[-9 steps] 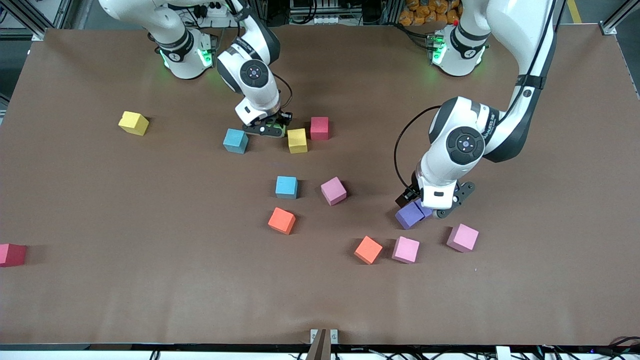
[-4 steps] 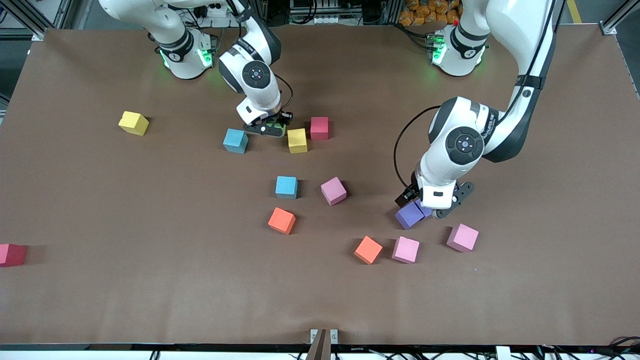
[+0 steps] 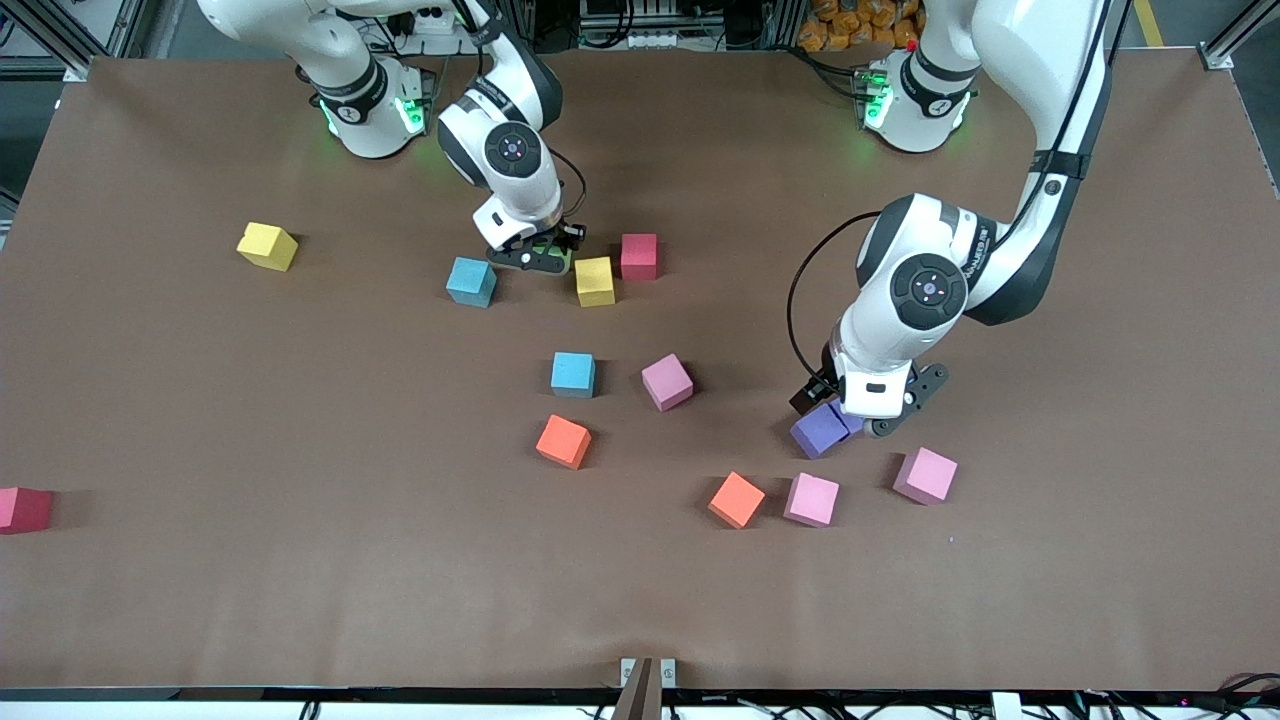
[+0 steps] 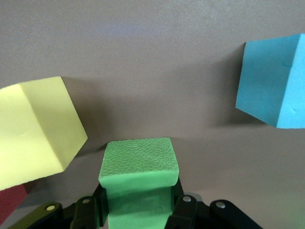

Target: Form number 2 with 11 blocks

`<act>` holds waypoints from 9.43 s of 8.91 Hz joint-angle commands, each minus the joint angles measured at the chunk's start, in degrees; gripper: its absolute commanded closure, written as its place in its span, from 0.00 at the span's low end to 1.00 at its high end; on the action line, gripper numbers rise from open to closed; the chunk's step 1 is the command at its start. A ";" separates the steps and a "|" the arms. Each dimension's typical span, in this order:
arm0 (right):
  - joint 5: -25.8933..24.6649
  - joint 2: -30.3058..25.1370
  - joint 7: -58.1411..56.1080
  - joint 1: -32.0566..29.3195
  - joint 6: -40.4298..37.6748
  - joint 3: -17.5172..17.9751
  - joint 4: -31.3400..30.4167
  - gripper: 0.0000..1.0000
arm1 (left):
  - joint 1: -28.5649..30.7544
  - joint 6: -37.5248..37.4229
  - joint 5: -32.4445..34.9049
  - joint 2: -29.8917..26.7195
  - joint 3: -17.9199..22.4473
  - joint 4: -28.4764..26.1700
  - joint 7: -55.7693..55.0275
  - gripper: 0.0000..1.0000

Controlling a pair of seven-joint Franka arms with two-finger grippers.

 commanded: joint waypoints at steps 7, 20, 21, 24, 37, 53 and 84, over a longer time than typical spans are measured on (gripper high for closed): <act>-0.65 0.82 1.42 0.19 0.33 0.66 0.94 0.71 | -2.13 1.44 1.40 1.60 -0.22 0.55 -0.89 0.00; -1.17 -4.19 -1.20 -1.38 -23.53 1.54 13.56 0.00 | -9.96 4.87 4.39 4.32 -0.31 1.69 -0.45 0.00; -1.53 -4.19 -3.56 -2.26 -28.01 1.19 16.81 0.00 | -10.39 4.87 4.21 4.50 -0.31 3.00 -0.62 0.00; -6.09 -4.28 -15.06 -2.88 -33.67 -5.47 21.75 0.00 | -13.03 4.78 4.03 6.08 -0.31 4.77 -1.50 0.00; -16.12 -6.47 -56.30 -10.62 -45.46 -15.68 37.93 0.00 | -30.78 4.78 4.30 19.43 -0.23 16.97 -4.48 0.00; -15.42 -6.04 -64.23 -20.90 -45.02 -10.68 41.63 0.00 | -35.18 4.87 4.12 23.13 -0.31 18.92 -9.15 0.70; -13.41 -5.07 -64.06 -21.07 -45.11 -10.94 41.37 0.00 | -35.01 7.67 -4.75 3.80 -3.92 -2.96 -80.17 1.00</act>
